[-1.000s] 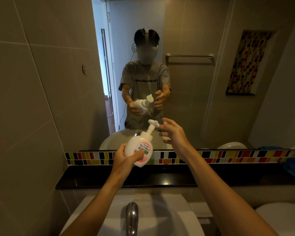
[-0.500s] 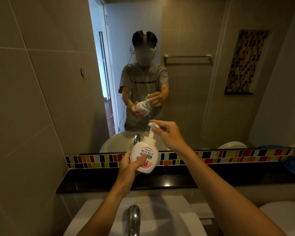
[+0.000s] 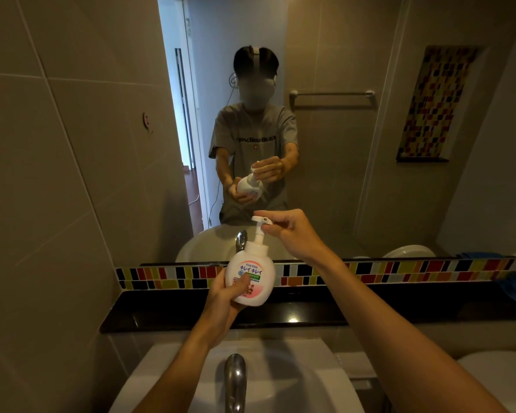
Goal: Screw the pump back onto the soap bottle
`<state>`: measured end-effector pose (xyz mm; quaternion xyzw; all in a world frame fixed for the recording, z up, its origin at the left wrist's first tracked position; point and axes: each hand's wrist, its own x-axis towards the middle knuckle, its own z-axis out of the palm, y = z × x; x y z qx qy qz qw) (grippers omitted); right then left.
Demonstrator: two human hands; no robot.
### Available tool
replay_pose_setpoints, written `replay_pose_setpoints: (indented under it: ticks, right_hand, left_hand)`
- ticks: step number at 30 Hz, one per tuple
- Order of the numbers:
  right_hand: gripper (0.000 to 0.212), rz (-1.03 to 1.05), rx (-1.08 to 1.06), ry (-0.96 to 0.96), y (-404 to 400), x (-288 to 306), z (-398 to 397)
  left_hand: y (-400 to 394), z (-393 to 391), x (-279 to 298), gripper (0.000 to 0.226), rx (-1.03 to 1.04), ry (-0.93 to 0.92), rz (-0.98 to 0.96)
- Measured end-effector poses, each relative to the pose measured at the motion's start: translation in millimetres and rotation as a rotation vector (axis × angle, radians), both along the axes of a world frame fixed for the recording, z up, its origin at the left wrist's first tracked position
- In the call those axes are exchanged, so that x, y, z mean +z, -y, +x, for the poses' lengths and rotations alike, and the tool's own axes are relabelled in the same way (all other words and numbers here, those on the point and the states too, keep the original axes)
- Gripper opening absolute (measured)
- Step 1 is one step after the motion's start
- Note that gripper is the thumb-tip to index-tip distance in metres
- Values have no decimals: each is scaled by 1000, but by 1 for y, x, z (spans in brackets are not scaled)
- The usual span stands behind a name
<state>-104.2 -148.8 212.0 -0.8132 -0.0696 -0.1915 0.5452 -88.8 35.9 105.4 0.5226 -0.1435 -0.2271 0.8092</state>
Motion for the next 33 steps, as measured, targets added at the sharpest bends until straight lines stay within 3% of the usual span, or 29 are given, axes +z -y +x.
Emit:
replay_pose_setpoints:
  ticks: [3, 8, 15, 24, 28, 33]
  right_hand:
    - [34, 12, -28, 16, -2, -2, 2]
    - [34, -10, -33, 10, -4, -8, 7]
    - [36, -49, 2, -65, -9, -41, 17]
    - [50, -161, -64, -150, 1, -92, 36]
    - [56, -228, -46, -214, 6, -111, 46]
    - [58, -162, -82, -240, 24, -125, 45]
  left_hand:
    - [0, 2, -1, 53, 55, 38, 38]
    - [0, 0, -7, 67, 134, 160, 185]
    - [14, 21, -31, 62, 194, 322, 442]
    - [29, 66, -72, 66, 172, 547, 710]
    - [37, 84, -92, 69, 120, 539, 798]
    - [45, 96, -110, 72, 68, 505, 850]
